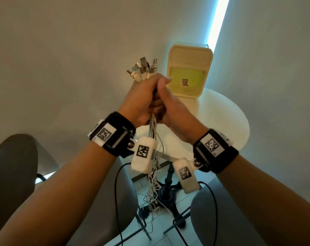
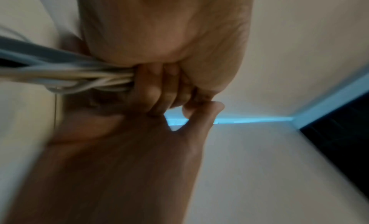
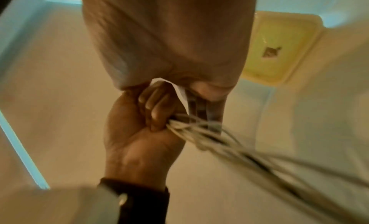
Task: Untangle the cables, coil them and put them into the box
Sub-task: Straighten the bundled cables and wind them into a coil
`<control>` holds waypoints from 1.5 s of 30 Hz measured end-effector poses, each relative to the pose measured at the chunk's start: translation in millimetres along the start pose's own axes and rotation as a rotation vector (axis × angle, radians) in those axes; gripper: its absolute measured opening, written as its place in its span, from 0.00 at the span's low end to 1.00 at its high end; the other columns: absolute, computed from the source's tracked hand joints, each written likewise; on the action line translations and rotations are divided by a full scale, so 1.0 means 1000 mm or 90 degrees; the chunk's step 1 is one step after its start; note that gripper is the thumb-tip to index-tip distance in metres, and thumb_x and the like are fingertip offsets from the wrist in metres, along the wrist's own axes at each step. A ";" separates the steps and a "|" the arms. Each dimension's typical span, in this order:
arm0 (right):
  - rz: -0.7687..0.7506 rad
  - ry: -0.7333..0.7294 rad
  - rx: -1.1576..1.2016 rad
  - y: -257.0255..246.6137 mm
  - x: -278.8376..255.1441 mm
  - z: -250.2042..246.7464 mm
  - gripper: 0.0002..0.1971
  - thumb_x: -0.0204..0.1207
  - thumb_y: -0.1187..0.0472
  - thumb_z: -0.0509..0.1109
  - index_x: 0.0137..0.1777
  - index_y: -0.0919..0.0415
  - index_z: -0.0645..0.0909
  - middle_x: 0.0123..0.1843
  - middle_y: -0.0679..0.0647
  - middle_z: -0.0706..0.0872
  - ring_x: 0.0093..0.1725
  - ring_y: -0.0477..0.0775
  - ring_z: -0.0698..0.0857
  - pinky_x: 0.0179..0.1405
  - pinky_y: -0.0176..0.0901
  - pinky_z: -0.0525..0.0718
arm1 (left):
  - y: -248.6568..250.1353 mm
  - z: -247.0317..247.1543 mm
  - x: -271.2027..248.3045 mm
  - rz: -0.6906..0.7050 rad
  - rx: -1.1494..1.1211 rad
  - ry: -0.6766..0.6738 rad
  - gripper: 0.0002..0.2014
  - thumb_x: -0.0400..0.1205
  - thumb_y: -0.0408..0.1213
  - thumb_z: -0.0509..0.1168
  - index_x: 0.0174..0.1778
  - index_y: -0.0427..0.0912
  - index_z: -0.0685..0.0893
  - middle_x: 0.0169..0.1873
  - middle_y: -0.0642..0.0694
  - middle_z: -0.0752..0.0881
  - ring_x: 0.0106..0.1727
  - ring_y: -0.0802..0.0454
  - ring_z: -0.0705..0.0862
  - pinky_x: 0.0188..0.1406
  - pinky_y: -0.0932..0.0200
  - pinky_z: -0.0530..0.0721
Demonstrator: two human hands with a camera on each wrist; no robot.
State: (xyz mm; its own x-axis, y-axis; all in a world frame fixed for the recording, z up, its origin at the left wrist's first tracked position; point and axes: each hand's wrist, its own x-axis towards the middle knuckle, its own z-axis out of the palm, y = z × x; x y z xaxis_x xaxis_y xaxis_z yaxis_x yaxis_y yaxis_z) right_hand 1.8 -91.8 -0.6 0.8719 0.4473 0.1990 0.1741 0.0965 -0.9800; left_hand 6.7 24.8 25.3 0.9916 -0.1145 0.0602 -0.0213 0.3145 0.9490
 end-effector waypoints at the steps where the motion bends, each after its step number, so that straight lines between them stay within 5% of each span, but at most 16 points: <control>1: 0.009 -0.010 0.019 0.004 0.000 0.003 0.36 0.82 0.29 0.55 0.70 0.60 0.79 0.47 0.63 0.91 0.42 0.65 0.90 0.46 0.66 0.92 | 0.002 0.000 0.003 0.001 -0.015 0.013 0.22 0.87 0.34 0.69 0.28 0.47 0.71 0.21 0.51 0.67 0.17 0.55 0.63 0.17 0.63 0.61; 4: 0.032 0.022 -0.020 0.009 0.003 0.007 0.44 0.81 0.26 0.52 0.69 0.72 0.75 0.33 0.60 0.82 0.25 0.55 0.76 0.27 0.48 0.78 | 0.009 -0.002 0.009 0.012 -0.016 0.025 0.21 0.86 0.35 0.70 0.29 0.49 0.70 0.23 0.51 0.67 0.19 0.55 0.61 0.14 0.64 0.62; 7: 0.027 0.035 -0.016 0.009 0.002 0.010 0.31 0.90 0.33 0.49 0.66 0.62 0.76 0.31 0.53 0.78 0.24 0.47 0.70 0.25 0.44 0.70 | 0.014 -0.003 0.014 0.022 0.007 0.028 0.23 0.87 0.35 0.69 0.28 0.50 0.70 0.22 0.51 0.66 0.21 0.54 0.62 0.15 0.64 0.61; 13: -0.025 0.099 -0.148 0.032 -0.023 0.010 0.16 0.95 0.51 0.58 0.57 0.65 0.79 0.37 0.62 0.86 0.29 0.63 0.83 0.27 0.47 0.84 | 0.026 -0.013 0.026 0.062 0.046 0.008 0.22 0.89 0.32 0.66 0.32 0.52 0.65 0.21 0.52 0.59 0.20 0.54 0.53 0.16 0.67 0.55; 17: -0.065 0.102 -0.282 0.034 -0.030 0.001 0.11 0.91 0.55 0.67 0.50 0.61 0.79 0.38 0.59 0.87 0.37 0.64 0.87 0.38 0.61 0.93 | 0.032 -0.016 0.029 0.075 0.066 0.004 0.22 0.90 0.32 0.65 0.33 0.52 0.65 0.21 0.52 0.58 0.21 0.54 0.52 0.18 0.68 0.55; 22: -0.016 -0.020 -0.457 0.014 -0.027 -0.016 0.12 0.90 0.57 0.69 0.43 0.56 0.76 0.36 0.53 0.92 0.29 0.52 0.92 0.34 0.51 0.92 | 0.032 -0.011 0.031 0.087 0.057 0.002 0.23 0.90 0.31 0.65 0.31 0.52 0.66 0.21 0.52 0.59 0.21 0.54 0.53 0.18 0.67 0.56; 26: 0.094 -0.138 -0.509 0.009 -0.036 -0.019 0.05 0.88 0.62 0.69 0.51 0.60 0.83 0.41 0.55 0.94 0.29 0.55 0.94 0.32 0.59 0.95 | 0.043 -0.012 0.034 0.122 0.042 0.017 0.24 0.89 0.32 0.65 0.31 0.53 0.64 0.21 0.52 0.60 0.21 0.54 0.53 0.17 0.66 0.56; 31: 0.231 -0.266 -0.471 0.014 -0.049 -0.014 0.09 0.90 0.55 0.69 0.54 0.60 0.85 0.44 0.60 0.95 0.38 0.59 0.96 0.40 0.57 0.96 | 0.064 -0.013 0.037 0.167 0.048 0.003 0.24 0.89 0.32 0.66 0.31 0.53 0.64 0.21 0.52 0.60 0.20 0.54 0.54 0.18 0.65 0.56; 34: 0.181 -0.307 -0.660 0.006 -0.040 -0.026 0.19 0.84 0.40 0.72 0.46 0.57 0.88 0.42 0.55 0.94 0.38 0.55 0.93 0.47 0.57 0.95 | 0.062 -0.012 0.036 0.153 0.050 -0.001 0.24 0.89 0.33 0.66 0.32 0.53 0.63 0.21 0.52 0.60 0.21 0.53 0.53 0.18 0.66 0.56; 36: 0.130 -0.247 -0.734 -0.003 -0.033 -0.035 0.25 0.80 0.32 0.72 0.49 0.56 0.86 0.45 0.52 0.92 0.44 0.55 0.90 0.50 0.55 0.91 | 0.057 -0.012 0.033 0.137 0.045 -0.011 0.24 0.90 0.33 0.65 0.32 0.53 0.63 0.21 0.52 0.59 0.21 0.54 0.53 0.18 0.66 0.56; 39: 0.031 -0.002 -0.590 -0.020 -0.022 -0.036 0.23 0.82 0.34 0.69 0.61 0.54 0.78 0.55 0.48 0.86 0.51 0.47 0.86 0.51 0.43 0.85 | 0.048 -0.009 0.028 0.117 0.039 -0.035 0.24 0.91 0.34 0.64 0.31 0.52 0.62 0.21 0.52 0.59 0.21 0.54 0.52 0.19 0.65 0.55; 41: 0.008 0.035 -0.405 -0.021 -0.011 -0.022 0.23 0.88 0.36 0.62 0.68 0.55 0.76 0.60 0.50 0.87 0.57 0.46 0.87 0.56 0.46 0.85 | 0.042 -0.003 0.024 0.106 0.023 -0.048 0.24 0.91 0.34 0.65 0.32 0.52 0.61 0.21 0.51 0.58 0.21 0.53 0.53 0.18 0.63 0.56; 43: 0.017 0.001 -0.267 -0.011 -0.002 -0.002 0.25 0.92 0.38 0.55 0.67 0.59 0.77 0.54 0.56 0.91 0.53 0.54 0.90 0.58 0.53 0.87 | 0.038 0.002 0.023 0.095 -0.007 -0.045 0.24 0.91 0.35 0.65 0.32 0.52 0.61 0.21 0.52 0.58 0.21 0.54 0.53 0.16 0.63 0.57; 45: 0.015 0.016 -0.185 -0.001 0.000 0.012 0.24 0.94 0.42 0.54 0.58 0.63 0.79 0.38 0.54 0.86 0.37 0.53 0.84 0.42 0.49 0.85 | 0.038 0.000 0.023 0.084 -0.012 -0.036 0.24 0.90 0.36 0.66 0.31 0.52 0.62 0.20 0.52 0.59 0.20 0.55 0.53 0.15 0.63 0.58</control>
State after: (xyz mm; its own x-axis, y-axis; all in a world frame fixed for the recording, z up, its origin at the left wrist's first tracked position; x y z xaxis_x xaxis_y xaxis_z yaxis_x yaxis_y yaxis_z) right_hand -3.5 -81.0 0.2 0.8881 0.4232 0.1795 0.2743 -0.1744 -0.9457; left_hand 28.4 34.1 62.5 0.9716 -0.1229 0.2023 -0.1486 0.3486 0.9254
